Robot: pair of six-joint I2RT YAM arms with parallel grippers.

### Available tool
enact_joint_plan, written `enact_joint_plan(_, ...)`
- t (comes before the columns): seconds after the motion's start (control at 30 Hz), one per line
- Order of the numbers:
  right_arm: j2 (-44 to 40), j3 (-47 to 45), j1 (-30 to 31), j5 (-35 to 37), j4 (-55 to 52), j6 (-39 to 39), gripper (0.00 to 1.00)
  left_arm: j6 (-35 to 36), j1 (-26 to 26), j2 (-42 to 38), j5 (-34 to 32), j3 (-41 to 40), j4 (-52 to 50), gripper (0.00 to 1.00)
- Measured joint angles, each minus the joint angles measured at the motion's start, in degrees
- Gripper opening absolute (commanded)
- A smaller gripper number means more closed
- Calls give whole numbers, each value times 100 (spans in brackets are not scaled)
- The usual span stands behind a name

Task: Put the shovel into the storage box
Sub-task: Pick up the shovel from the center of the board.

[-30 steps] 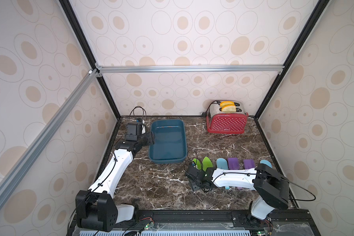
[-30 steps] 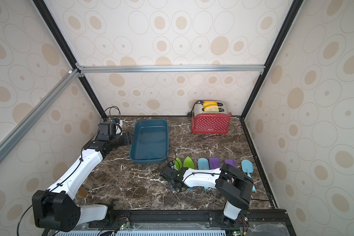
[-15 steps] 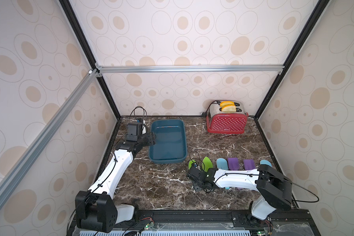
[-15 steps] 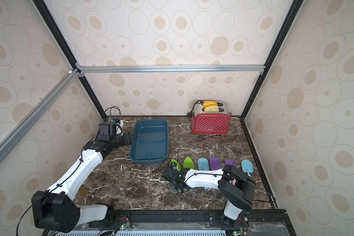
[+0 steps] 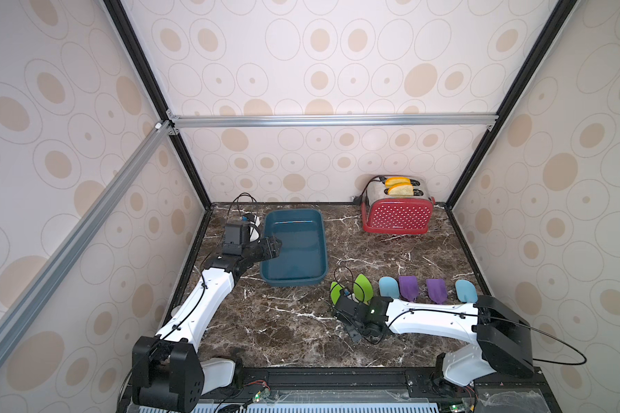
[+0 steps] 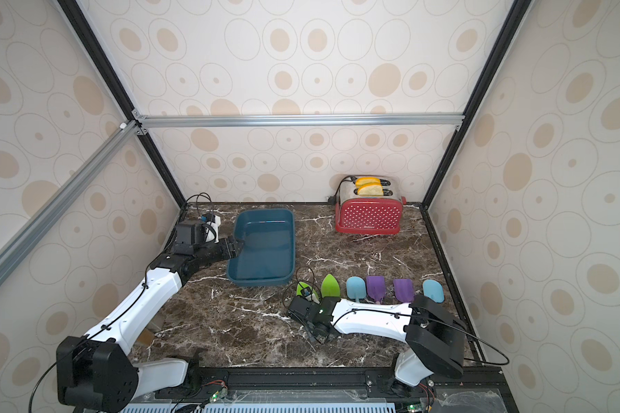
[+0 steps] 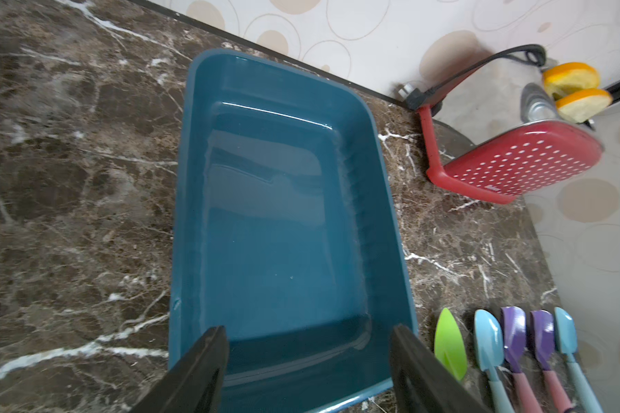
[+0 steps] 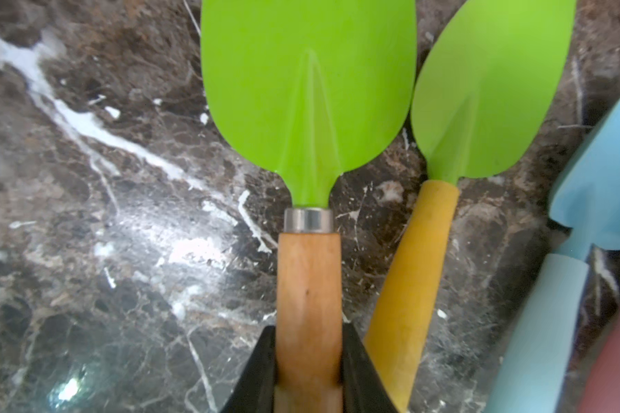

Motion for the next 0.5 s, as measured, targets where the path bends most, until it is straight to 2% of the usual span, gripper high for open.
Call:
enact_joint_plan(0.13,-389,258,160,223,-321,-76,16,-192,-66,-149,315,-205,160,73)
enact_joint_plan(0.3,-837,551,179,557,-483,-297,18,-525,-164,-363,800,-560,452,65)
enact_joint_plan(0.43,-866,861,179,925,-509,-638,18,-780,-286,-505,1097,-737,619,59)
enact_joint_plan(0.5,-791,1049,175,1117,-503,-837,18,-909,-376,-586,1233,-791,717,60)
